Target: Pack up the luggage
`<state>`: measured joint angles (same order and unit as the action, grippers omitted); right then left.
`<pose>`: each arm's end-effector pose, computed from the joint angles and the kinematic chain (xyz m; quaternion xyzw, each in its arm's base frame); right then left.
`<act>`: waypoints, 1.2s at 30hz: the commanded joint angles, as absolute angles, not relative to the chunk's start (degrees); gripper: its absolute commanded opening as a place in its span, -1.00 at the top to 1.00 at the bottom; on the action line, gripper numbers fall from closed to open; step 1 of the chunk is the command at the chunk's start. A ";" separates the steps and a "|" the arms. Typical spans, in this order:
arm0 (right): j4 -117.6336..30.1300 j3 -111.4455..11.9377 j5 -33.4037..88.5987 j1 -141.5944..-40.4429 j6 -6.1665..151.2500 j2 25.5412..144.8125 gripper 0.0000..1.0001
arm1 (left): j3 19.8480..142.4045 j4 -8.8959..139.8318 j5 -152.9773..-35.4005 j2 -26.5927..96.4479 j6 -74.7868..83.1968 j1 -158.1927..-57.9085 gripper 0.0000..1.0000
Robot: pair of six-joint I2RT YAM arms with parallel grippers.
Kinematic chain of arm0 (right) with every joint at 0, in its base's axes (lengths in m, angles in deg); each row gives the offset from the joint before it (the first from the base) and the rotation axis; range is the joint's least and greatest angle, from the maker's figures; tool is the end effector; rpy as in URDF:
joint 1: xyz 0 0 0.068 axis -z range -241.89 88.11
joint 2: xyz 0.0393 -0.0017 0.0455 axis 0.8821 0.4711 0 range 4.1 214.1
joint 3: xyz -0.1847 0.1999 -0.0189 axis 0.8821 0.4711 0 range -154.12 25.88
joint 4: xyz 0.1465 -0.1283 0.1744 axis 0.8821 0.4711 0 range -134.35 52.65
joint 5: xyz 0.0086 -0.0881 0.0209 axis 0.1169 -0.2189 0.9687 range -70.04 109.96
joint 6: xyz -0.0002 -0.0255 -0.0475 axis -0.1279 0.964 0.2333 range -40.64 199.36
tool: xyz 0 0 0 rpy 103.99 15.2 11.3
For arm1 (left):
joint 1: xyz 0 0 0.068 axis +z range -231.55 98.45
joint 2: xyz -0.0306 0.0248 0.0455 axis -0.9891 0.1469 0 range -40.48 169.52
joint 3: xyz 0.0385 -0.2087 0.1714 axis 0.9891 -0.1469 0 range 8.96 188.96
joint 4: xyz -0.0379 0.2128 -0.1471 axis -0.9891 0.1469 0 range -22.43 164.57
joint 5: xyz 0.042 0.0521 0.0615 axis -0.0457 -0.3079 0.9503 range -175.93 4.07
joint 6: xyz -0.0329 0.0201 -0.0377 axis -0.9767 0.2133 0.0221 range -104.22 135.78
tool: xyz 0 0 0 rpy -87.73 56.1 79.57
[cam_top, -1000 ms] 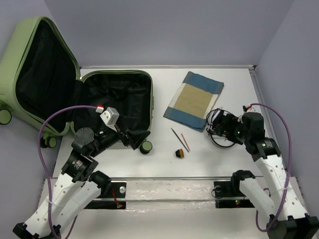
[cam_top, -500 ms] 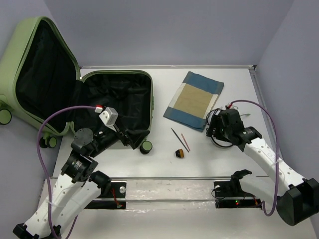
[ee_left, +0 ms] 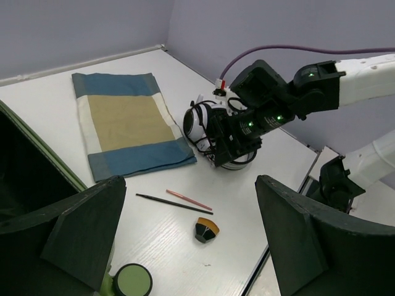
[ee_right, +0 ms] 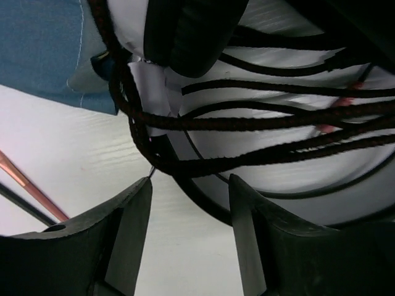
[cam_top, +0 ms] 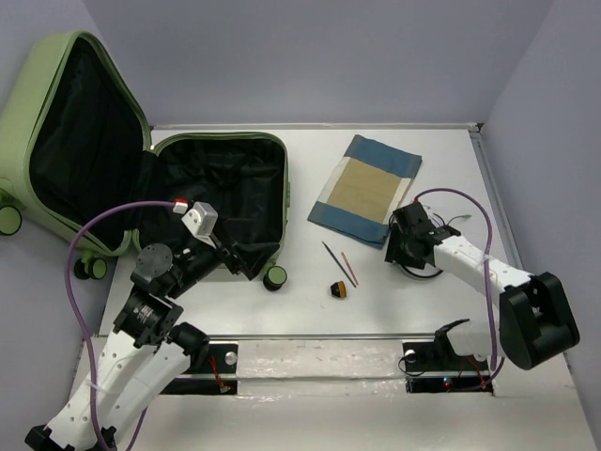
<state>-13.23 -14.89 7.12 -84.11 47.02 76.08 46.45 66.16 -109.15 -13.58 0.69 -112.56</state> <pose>0.2155 0.0794 0.1927 0.1117 0.9588 0.0124 0.2609 0.0946 -0.0732 0.3592 0.2402 0.5888 -0.4146 0.6509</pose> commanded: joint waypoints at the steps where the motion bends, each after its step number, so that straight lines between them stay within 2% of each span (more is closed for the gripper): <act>1: -17.98 -16.48 6.60 -84.66 46.66 81.60 -0.14 | 47.98 63.70 -108.96 -14.99 0.76 -111.87 -0.98; 2: -18.15 -17.01 6.60 -84.66 46.66 82.40 0.00 | 47.89 63.70 -108.78 -14.99 0.76 -111.79 -0.98; 6: -18.33 -18.06 5.63 -84.66 46.57 83.72 0.29 | 47.98 63.79 -109.04 -14.82 0.76 -111.61 -0.98; 7: -18.33 -18.15 5.37 -84.66 46.57 83.38 0.53 | 47.98 63.88 -109.13 -14.64 0.76 -111.61 -0.98; 9: -17.81 -17.89 4.32 -84.66 46.22 82.15 0.68 | 48.07 63.88 -109.31 -14.64 0.76 -111.52 -0.98; 10: -16.33 -17.72 2.48 -84.66 46.05 81.10 0.83 | 48.07 63.97 -109.31 -14.64 0.76 -111.52 -0.98; 11: -15.35 -17.80 1.34 -84.66 45.96 78.39 0.86 | 48.07 63.97 -109.31 -14.73 0.84 -111.52 -0.98; 18: -6.38 -25.52 -1.32 -85.18 49.20 63.54 0.86 | 48.16 63.88 -108.69 -15.60 0.67 -111.00 -0.98; 23: -8.38 -35.19 5.26 -91.41 50.70 63.50 0.86 | 48.07 63.70 -104.84 -17.97 -1.17 -109.33 -0.98; 26: -14.00 -42.21 5.29 -101.68 52.01 70.52 0.86 | 47.98 64.14 -101.59 -20.08 -1.44 -107.66 -0.98; 27: -14.37 -48.41 3.36 -104.84 52.81 73.41 0.86 | 48.24 64.67 -100.09 -20.87 -1.53 -107.48 -0.98; 28: -14.46 -52.30 1.17 -110.44 53.77 80.14 0.86 | 48.51 65.37 -96.60 -21.05 -1.53 -107.22 -0.98; 30: -14.73 -60.39 -1.32 -114.17 57.28 87.03 0.86 | 49.12 67.39 -93.85 -21.49 -1.62 -106.78 -0.98; 31: -15.34 -68.08 -0.44 -115.49 58.51 90.37 0.86 | 49.38 67.48 -92.79 -21.93 -1.62 -106.69 -0.98; 34: -18.33 -79.37 6.06 -118.66 62.30 102.94 0.86 | 49.74 69.33 -88.93 -22.72 -1.79 -106.60 -0.98; 36: -18.33 -91.94 5.64 -121.90 66.67 112.05 0.86 | 50.09 70.47 -86.63 -23.07 -1.88 -106.51 -0.98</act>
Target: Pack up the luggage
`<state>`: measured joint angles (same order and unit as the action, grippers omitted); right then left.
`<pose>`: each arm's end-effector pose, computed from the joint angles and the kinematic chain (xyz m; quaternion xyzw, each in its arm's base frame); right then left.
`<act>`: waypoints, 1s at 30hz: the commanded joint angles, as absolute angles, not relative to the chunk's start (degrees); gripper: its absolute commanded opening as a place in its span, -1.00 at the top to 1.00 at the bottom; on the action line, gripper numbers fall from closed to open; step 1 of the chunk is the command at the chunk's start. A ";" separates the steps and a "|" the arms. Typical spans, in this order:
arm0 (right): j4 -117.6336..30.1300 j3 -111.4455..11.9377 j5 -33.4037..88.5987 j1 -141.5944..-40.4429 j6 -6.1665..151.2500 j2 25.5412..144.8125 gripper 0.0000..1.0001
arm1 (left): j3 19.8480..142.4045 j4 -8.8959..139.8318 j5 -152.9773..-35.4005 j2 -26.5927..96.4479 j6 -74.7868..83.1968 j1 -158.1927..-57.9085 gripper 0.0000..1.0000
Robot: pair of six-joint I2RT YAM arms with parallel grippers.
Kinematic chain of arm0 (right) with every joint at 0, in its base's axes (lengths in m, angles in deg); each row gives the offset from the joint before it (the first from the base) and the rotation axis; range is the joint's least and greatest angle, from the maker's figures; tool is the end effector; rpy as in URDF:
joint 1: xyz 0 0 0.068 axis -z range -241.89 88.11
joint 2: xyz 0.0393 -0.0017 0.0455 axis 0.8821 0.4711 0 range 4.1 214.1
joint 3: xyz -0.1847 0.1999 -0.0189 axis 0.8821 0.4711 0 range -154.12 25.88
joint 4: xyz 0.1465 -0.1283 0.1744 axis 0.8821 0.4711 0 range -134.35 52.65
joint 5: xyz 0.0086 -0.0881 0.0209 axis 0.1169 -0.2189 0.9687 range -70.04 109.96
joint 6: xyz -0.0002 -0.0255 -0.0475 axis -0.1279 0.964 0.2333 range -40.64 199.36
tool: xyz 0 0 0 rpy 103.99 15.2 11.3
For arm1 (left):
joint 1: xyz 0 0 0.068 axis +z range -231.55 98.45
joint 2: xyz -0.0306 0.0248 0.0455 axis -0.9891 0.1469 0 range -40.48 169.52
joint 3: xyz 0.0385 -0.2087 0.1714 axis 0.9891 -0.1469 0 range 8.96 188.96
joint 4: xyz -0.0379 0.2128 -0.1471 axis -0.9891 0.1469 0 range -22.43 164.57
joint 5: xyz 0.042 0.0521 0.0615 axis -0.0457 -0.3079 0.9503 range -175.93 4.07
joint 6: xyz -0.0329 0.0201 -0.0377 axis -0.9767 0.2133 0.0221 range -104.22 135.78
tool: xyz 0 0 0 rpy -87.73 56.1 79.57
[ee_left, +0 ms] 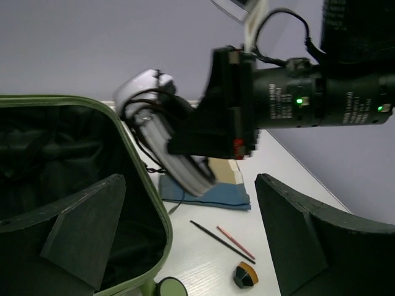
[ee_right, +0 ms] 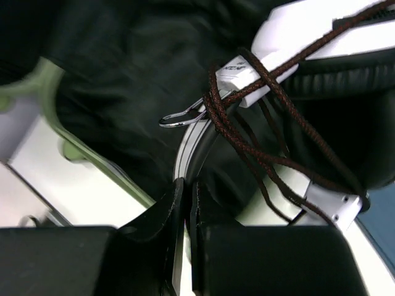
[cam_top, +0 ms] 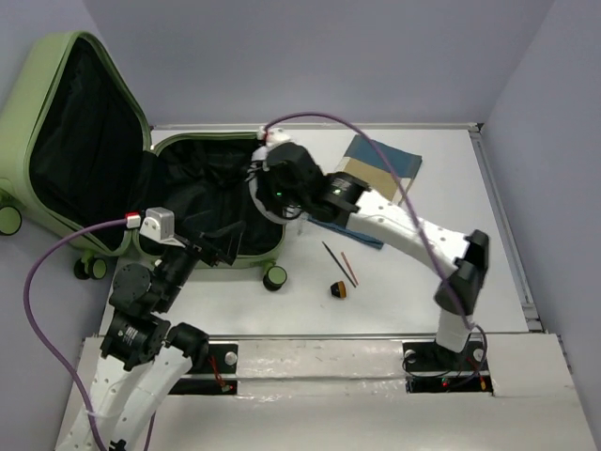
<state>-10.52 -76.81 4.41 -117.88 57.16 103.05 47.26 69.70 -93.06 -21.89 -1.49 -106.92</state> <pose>0.2291 0.3223 0.3959 -0.1849 0.8410 0.2210 0.4578 0.0744 -0.0402 0.3698 0.0916 0.5846 -0.3270 0.7369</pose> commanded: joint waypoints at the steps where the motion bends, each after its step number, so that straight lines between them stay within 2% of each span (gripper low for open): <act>1: -18.42 -95.90 5.72 -122.53 68.18 114.98 0.86 | 50.26 70.73 -85.67 -23.60 -1.88 -106.43 -0.98; 6: -18.77 -115.75 15.28 -122.54 71.18 131.85 0.86 | 50.53 71.53 -80.75 -26.15 -1.97 -106.34 -0.98; 9: -19.91 -121.93 17.57 -122.54 71.88 136.27 0.86 | 50.62 71.79 -79.86 -27.29 -2.23 -106.34 -0.98; 12: -23.76 -124.49 19.24 -122.54 71.80 138.31 0.87 | 50.62 72.14 -78.38 -28.00 -2.41 -106.34 -0.98; 16: -35.18 -116.97 23.37 -120.79 67.60 136.46 0.86 | 50.71 72.40 -76.53 -28.79 -2.50 -106.34 -0.98; 18: -34.86 -117.12 25.93 -120.25 64.86 139.35 0.87 | 50.62 72.41 -76.61 -28.70 -2.58 -106.34 -0.98; 19: -34.16 -116.94 25.67 -120.25 64.85 140.40 0.79 | 50.62 72.41 -77.05 -28.35 -2.58 -106.34 -0.98; 20: -33.19 -117.29 25.06 -120.25 64.68 141.37 0.57 | 50.53 72.23 -77.40 -28.18 -2.58 -106.34 -0.98; 21: -31.62 -117.99 24.62 -120.25 64.07 142.69 0.29 | 50.44 71.97 -77.75 -28.00 -2.50 -106.34 -0.98; 22: -30.21 -118.52 24.44 -120.25 63.89 142.87 -0.36 | 50.35 71.79 -78.10 -27.74 -2.58 -106.34 -0.98; 23: -27.33 -118.61 24.09 -120.25 63.80 142.61 -0.63 | 50.35 71.70 -78.37 -27.65 -2.50 -106.34 -0.98; 25: -24.06 -116.78 22.34 -120.25 64.06 139.72 -0.96 | 50.27 71.70 -78.46 -27.21 -2.58 -106.34 -0.98; 29: -18.95 -104.23 16.37 -120.25 63.98 129.10 -1.00 | 50.18 71.26 -79.51 -26.51 -2.58 -106.42 -0.98; 30: -18.86 -97.67 14.00 -120.25 63.71 124.20 -1.00 | 50.00 71.18 -79.60 -26.24 -2.67 -106.42 -0.98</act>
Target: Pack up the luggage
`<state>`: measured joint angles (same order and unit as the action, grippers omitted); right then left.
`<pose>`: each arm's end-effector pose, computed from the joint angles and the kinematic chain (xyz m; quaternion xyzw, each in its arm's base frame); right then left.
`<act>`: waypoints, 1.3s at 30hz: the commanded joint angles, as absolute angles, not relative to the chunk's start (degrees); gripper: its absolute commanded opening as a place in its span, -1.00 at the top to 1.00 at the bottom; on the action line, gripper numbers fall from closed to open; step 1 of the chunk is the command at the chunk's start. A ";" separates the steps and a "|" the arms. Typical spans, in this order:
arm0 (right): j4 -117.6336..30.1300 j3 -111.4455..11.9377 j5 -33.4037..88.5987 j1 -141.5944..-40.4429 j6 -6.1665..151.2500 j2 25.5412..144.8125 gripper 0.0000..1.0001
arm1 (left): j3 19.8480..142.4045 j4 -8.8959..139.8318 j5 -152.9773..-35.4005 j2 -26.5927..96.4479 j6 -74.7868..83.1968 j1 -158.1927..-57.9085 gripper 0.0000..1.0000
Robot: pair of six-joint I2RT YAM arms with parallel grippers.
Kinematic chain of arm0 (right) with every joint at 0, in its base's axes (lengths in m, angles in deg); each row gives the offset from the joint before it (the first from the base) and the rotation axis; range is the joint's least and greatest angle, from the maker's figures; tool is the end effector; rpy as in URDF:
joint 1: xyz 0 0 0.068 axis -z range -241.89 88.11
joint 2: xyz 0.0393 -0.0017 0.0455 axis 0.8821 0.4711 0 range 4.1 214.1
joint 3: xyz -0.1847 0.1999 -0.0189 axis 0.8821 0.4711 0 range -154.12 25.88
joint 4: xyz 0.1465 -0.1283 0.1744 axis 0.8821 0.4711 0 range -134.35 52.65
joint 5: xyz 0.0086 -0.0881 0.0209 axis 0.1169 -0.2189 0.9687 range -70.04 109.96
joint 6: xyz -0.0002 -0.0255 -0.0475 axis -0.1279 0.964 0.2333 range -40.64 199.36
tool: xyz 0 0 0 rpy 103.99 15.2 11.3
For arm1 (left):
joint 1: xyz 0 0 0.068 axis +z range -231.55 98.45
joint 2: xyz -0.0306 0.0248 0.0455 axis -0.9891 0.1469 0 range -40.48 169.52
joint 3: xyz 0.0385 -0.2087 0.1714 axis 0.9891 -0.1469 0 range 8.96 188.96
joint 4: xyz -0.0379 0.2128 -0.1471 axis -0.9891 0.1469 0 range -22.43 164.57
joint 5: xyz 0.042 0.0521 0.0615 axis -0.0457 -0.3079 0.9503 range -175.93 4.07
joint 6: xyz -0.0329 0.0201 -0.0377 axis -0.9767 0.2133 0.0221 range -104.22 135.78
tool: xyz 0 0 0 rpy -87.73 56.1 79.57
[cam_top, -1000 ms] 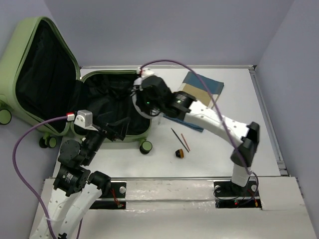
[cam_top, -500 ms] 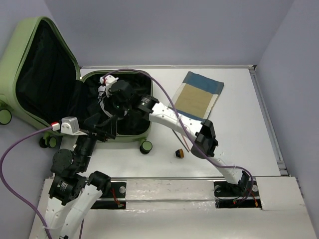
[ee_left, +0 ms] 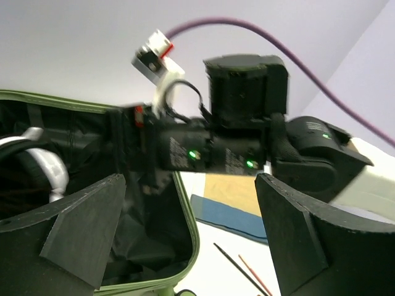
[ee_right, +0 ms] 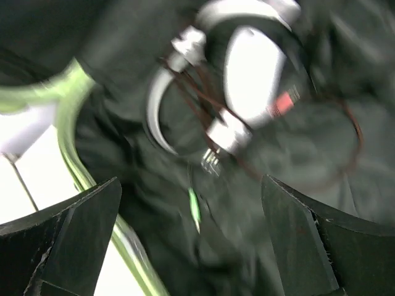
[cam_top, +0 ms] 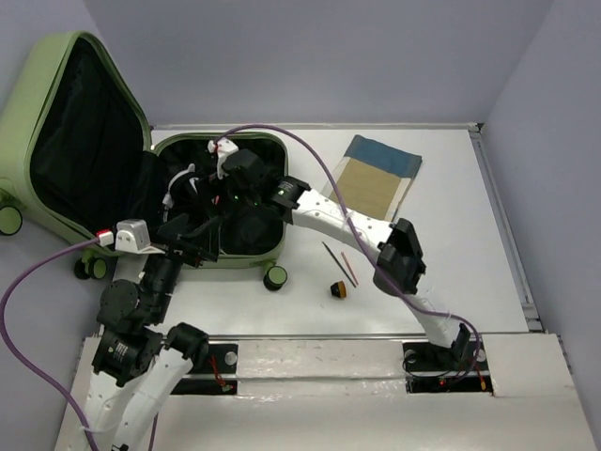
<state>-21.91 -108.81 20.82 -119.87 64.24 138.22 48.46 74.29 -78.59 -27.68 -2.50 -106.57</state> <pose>0.2912 0.4665 0.3247 -0.3066 0.7696 0.3385 0.4462 0.0538 -0.0201 0.3731 -0.0187 0.5746 -0.2674 0.7733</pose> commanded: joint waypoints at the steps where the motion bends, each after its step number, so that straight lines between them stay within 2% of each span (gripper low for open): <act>1: -18.68 -94.74 12.76 -120.25 63.45 121.81 -1.00 | 50.00 71.09 -79.69 -26.15 -2.67 -106.42 -0.98; 2: -18.68 -89.05 10.66 -120.25 62.75 119.52 -1.00 | 49.91 71.00 -79.86 -25.98 -2.67 -106.42 -0.98; 6: -18.77 -78.82 1.72 -120.25 60.91 108.80 -0.93 | 49.74 70.91 -80.21 -25.54 -2.58 -106.34 -0.98; 10: -19.12 -66.52 -3.15 -115.52 56.95 98.95 -0.60 | 49.47 70.47 -81.53 -25.01 -2.67 -106.25 -0.98; 11: -19.12 -61.45 -3.94 -112.46 55.12 95.28 -0.44 | 49.30 70.30 -82.23 -24.31 -2.59 -106.25 -0.98; 14: -19.21 -54.01 -4.48 -107.09 52.37 90.07 -0.32 | 49.30 70.12 -83.81 -23.34 -2.41 -106.07 -0.98; 19: -19.82 -39.97 -5.45 -96.38 48.95 80.84 -0.33 | 49.30 69.77 -85.22 -21.85 -2.41 -105.81 -0.98; 25: -24.21 -32.14 1.57 -85.90 50.53 79.59 -0.54 | 49.21 69.33 -87.40 -20.36 -2.06 -105.72 -0.98; 32: -26.42 -34.50 8.96 -78.33 53.16 85.83 -0.60 | 49.56 68.10 -98.83 -13.33 -3.90 -105.63 -0.98; 36: -27.99 -36.17 11.42 -73.42 53.87 89.51 -0.61 | 53.59 67.92 -108.49 -3.77 -7.06 -105.81 -0.98; 39: -29.14 -37.48 13.71 -71.30 53.96 92.76 -0.61 | 54.65 64.94 -110.28 1.60 -10.13 -106.51 -0.98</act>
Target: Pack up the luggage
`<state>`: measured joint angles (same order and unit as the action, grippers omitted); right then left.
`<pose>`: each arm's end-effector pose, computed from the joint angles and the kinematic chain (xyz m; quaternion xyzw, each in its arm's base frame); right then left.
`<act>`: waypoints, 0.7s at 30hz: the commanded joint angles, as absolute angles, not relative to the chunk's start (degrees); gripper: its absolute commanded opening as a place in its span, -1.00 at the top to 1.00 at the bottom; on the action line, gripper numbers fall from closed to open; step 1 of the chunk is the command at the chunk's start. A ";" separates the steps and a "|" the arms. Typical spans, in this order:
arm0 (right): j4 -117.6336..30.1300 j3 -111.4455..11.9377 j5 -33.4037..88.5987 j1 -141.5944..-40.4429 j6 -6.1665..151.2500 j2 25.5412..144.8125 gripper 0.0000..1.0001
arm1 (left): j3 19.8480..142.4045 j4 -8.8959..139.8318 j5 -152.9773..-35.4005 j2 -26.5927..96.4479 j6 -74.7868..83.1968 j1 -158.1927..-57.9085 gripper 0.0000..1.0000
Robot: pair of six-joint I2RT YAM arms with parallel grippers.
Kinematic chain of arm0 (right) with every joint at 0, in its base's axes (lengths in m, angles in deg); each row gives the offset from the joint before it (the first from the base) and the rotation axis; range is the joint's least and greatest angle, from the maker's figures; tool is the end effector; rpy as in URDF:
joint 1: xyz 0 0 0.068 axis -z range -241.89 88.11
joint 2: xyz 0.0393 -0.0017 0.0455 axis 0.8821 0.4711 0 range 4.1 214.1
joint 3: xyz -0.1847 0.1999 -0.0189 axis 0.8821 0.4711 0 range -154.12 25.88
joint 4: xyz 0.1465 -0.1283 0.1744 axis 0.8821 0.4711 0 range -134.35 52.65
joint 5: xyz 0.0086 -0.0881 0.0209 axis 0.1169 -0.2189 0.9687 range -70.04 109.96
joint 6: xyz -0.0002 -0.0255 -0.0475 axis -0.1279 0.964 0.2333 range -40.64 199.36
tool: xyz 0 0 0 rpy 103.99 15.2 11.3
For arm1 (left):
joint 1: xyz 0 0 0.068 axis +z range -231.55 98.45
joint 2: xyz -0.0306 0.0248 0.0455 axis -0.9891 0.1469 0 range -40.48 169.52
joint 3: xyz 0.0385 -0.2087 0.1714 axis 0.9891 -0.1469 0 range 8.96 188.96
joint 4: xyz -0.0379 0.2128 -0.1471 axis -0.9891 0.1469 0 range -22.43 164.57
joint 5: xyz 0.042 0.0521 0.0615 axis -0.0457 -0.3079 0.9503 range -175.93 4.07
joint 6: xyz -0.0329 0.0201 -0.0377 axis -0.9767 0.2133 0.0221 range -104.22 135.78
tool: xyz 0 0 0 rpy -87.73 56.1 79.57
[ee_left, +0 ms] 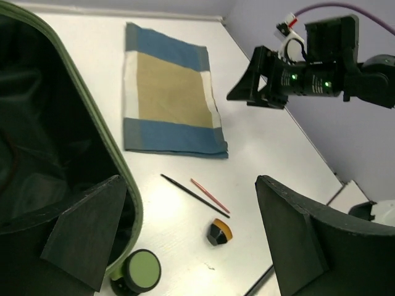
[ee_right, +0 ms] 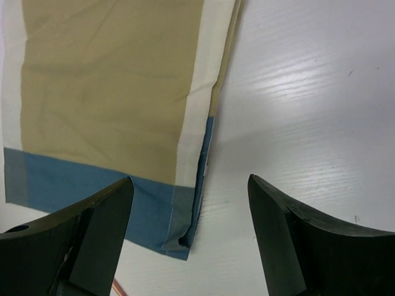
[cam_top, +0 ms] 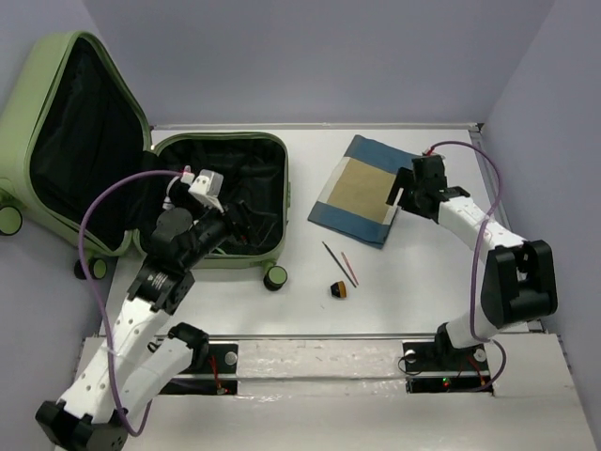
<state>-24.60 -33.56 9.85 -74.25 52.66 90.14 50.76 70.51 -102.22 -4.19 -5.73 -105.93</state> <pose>0.3169 0.0630 0.2420 0.1479 0.9134 0.0467 0.3763 0.1356 -0.0724 0.3579 0.1195 0.6813 -0.3691 0.6207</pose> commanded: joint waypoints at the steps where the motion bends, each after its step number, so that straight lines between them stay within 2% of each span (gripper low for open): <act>1: -29.40 -37.75 13.80 -70.51 53.96 93.56 -0.61 | 54.92 64.50 -109.49 2.84 -10.58 -107.03 -0.98; 5: -32.13 -38.80 15.73 -68.06 54.04 97.95 -0.60 | 56.94 63.18 -101.34 9.25 -11.02 -113.25 -0.96; 11: -34.50 -44.33 19.43 -62.78 54.04 105.77 -0.59 | 65.81 65.54 -85.00 25.24 -8.48 -125.30 -0.88; 21: -35.47 -55.75 23.65 -59.96 52.37 116.50 -0.57 | 87.51 73.54 -72.57 57.73 -2.94 -126.46 -0.87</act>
